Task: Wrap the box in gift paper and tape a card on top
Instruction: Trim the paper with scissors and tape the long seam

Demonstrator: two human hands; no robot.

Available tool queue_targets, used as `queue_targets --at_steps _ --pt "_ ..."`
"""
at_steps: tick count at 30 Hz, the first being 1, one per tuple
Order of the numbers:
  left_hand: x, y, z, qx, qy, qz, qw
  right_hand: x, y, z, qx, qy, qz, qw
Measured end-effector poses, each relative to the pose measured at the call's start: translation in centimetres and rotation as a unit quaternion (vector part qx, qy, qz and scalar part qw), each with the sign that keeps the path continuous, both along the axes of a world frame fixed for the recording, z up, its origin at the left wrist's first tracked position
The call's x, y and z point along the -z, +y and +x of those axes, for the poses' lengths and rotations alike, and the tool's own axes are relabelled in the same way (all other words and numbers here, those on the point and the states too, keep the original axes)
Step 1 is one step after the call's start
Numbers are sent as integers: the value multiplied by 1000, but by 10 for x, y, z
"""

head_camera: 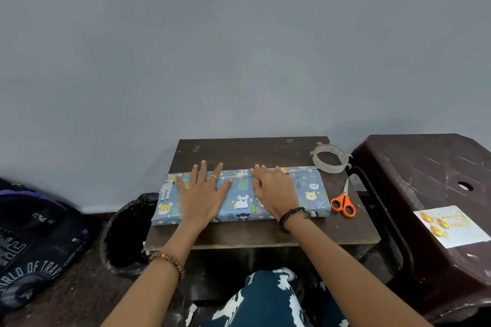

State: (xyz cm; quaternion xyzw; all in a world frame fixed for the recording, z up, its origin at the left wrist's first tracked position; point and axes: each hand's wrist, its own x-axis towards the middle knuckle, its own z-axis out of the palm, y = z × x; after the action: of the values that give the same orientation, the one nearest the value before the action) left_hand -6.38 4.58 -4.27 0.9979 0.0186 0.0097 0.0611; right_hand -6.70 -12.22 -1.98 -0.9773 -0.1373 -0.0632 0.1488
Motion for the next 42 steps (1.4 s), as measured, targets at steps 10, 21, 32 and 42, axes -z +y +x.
queue_targets --at_steps 10,21,32,42 --pt "7 50 -3 -165 -1 -66 984 4 -1 0 10 -15 -4 1000" --pt "6 -40 -5 106 -46 18 993 13 -1 6 37 -7 78 996" --pt "7 -37 -8 117 -57 18 991 17 -60 16 199 33 -6 979" --pt "8 -38 -7 111 -57 -20 992 18 -16 -8 -11 35 -81 996"
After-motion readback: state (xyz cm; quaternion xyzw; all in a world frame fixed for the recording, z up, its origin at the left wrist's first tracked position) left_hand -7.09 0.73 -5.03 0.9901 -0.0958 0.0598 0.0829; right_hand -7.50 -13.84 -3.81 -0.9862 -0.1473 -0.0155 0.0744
